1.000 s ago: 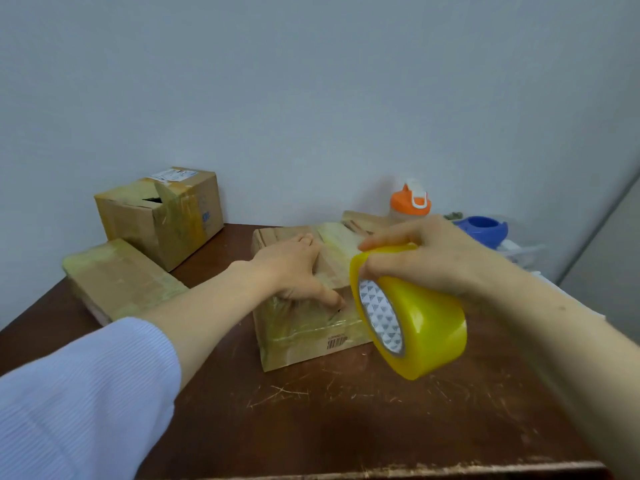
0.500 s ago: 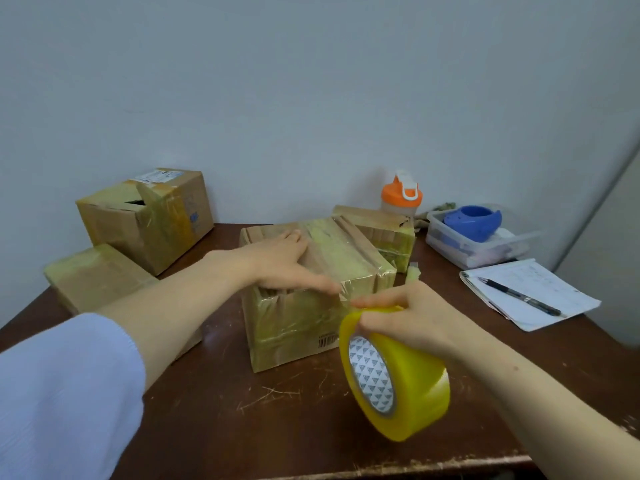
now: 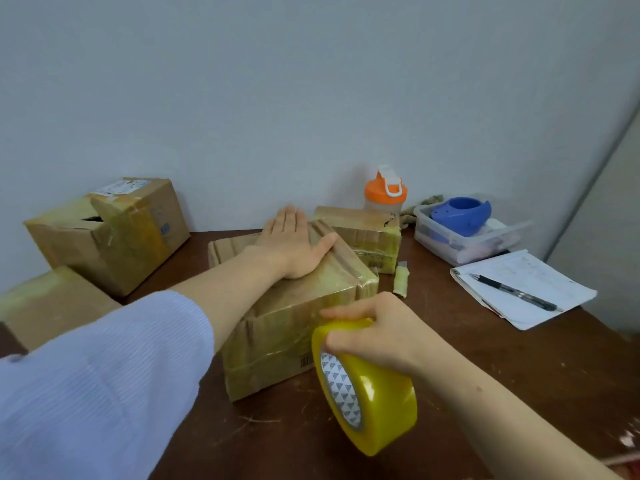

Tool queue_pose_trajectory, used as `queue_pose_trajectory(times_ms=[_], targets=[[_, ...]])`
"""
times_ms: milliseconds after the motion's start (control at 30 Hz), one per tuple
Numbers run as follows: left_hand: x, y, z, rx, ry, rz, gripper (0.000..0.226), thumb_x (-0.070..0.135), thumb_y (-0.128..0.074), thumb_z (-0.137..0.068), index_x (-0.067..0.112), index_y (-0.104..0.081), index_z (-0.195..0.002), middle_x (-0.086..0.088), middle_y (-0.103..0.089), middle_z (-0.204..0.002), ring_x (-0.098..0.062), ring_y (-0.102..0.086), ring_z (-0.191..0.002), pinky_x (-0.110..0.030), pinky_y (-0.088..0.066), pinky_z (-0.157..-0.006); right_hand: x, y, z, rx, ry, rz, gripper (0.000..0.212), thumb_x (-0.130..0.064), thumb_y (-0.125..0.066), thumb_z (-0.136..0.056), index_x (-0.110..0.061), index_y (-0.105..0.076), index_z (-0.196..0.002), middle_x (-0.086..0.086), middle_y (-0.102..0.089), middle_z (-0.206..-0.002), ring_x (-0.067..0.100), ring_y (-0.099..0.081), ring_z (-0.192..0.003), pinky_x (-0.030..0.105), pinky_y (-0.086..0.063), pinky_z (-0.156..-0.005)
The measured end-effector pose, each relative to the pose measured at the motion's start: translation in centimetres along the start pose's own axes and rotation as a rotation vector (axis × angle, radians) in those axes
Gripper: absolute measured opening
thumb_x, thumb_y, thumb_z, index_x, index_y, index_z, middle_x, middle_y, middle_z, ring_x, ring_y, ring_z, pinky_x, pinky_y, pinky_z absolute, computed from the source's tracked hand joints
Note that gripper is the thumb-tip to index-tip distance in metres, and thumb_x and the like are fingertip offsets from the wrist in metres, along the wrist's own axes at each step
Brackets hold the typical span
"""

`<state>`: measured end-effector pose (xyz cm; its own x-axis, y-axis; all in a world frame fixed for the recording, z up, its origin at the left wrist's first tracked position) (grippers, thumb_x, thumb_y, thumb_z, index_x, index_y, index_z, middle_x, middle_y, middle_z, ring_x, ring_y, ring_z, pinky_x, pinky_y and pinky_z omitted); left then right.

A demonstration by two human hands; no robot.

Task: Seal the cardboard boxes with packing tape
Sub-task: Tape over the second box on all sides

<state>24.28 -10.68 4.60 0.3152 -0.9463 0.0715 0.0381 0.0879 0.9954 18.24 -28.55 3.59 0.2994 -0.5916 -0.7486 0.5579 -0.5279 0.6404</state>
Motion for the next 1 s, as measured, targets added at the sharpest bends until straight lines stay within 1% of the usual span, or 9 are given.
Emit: queue_pose_trajectory(times_ms=[100,333,500,633,733,800,867,933,1000], targets=[[1.4,-0.8,1.6,-0.042,-0.004,0.0,0.088,0.068,-0.004,-0.089,0.004,0.01,-0.148,-0.015,0.013,-0.157,-0.026,0.01,-0.146,-0.038,0.007,-0.115,0.0,0.1,-0.1,-0.032,-0.003,-0.015,0.037,-0.041,-0.07,-0.063,-0.05,-0.069,-0.1,-0.025,-0.058,-0.09,-0.003,-0.054,-0.083,0.014,-0.044,-0.068],[2.9,-1.4,3.0,-0.078,-0.088,0.018,0.091,0.07,-0.003,-0.087,0.005,0.012,-0.148,-0.016,0.015,-0.156,-0.028,0.01,-0.145,-0.038,0.006,-0.115,0.0,0.3,-0.4,-0.034,0.013,-0.004,0.036,-0.039,-0.069,-0.066,-0.047,-0.069,-0.101,-0.016,-0.065,-0.103,0.003,-0.058,-0.095,0.023,-0.05,-0.082],[-0.9,-0.1,0.6,0.006,0.023,-0.04,0.095,0.075,-0.006,-0.085,0.006,0.006,-0.149,-0.012,0.009,-0.158,-0.024,0.005,-0.146,-0.037,0.002,-0.116,0.1,0.0,-0.2,-0.024,0.023,0.012,0.045,-0.045,-0.067,-0.063,-0.05,-0.066,-0.107,-0.019,-0.059,-0.105,0.001,-0.056,-0.094,0.019,-0.049,-0.077],[-0.4,0.0,1.0,-0.051,0.021,-0.027,0.089,0.069,-0.007,-0.089,0.005,0.008,-0.149,-0.014,0.014,-0.157,-0.025,0.009,-0.146,-0.037,0.004,-0.117,-0.3,0.0,-0.2,-0.012,0.016,0.014,0.042,-0.045,-0.068,-0.063,-0.05,-0.067,-0.106,-0.017,-0.058,-0.1,0.002,-0.057,-0.091,0.022,-0.05,-0.079],[1.8,-0.6,3.4,-0.127,-0.08,-0.024,0.085,0.066,-0.004,-0.09,0.005,0.009,-0.149,-0.015,0.015,-0.157,-0.026,0.011,-0.145,-0.037,0.007,-0.116,0.0,0.0,-0.3,-0.012,0.0,-0.003,0.034,-0.044,-0.069,-0.061,-0.048,-0.071,-0.096,-0.017,-0.064,-0.093,0.003,-0.06,-0.088,0.027,-0.054,-0.08],[3.2,-1.8,5.7,-0.125,-0.185,-0.018,0.082,0.065,-0.003,-0.09,0.008,0.012,-0.148,-0.013,0.018,-0.156,-0.023,0.014,-0.145,-0.032,0.01,-0.112,0.1,0.0,-0.3,-0.022,0.0,-0.005,0.019,-0.043,-0.069,-0.061,-0.037,-0.074,-0.078,-0.01,-0.067,-0.078,0.009,-0.063,-0.077,0.032,-0.057,-0.074],[3.6,-2.1,7.1,-0.099,-0.228,-0.007,0.082,0.065,-0.001,-0.089,0.01,0.014,-0.148,-0.01,0.019,-0.156,-0.02,0.015,-0.145,-0.029,0.011,-0.109,0.0,0.0,-0.4,-0.032,0.013,0.009,0.015,-0.041,-0.069,-0.061,-0.03,-0.072,-0.07,-0.002,-0.068,-0.072,0.013,-0.064,-0.073,0.034,-0.056,-0.07],[3.3,-1.3,6.4,-0.126,-0.213,-0.001,0.091,0.071,0.005,-0.081,0.009,0.01,-0.149,-0.011,0.015,-0.157,-0.02,0.01,-0.146,-0.03,0.007,-0.112,-0.1,0.2,-0.5,-0.037,0.008,0.004,0.011,-0.041,-0.068,-0.063,-0.036,-0.073,-0.071,-0.006,-0.069,-0.078,0.009,-0.064,-0.076,0.032,-0.057,-0.073],[2.7,-0.3,4.1,-0.136,-0.173,-0.016,0.098,0.074,0.007,-0.077,0.007,0.005,-0.15,-0.012,0.008,-0.158,-0.022,0.004,-0.146,-0.035,0.002,-0.115,-0.1,0.3,-0.7,-0.041,0.005,0.011,0.025,-0.045,-0.068,-0.063,-0.047,-0.072,-0.088,-0.016,-0.067,-0.091,0.003,-0.061,-0.084,0.027,-0.055,-0.079]])
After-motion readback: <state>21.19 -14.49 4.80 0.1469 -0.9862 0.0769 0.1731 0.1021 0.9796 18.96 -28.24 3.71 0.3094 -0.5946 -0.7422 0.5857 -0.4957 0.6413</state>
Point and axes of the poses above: each hand's wrist, its own z-axis away from the middle knuckle, its own y-axis out of the back of the hand, x = y × z, the point moved 5 cm from there along -z, towards the middle knuckle
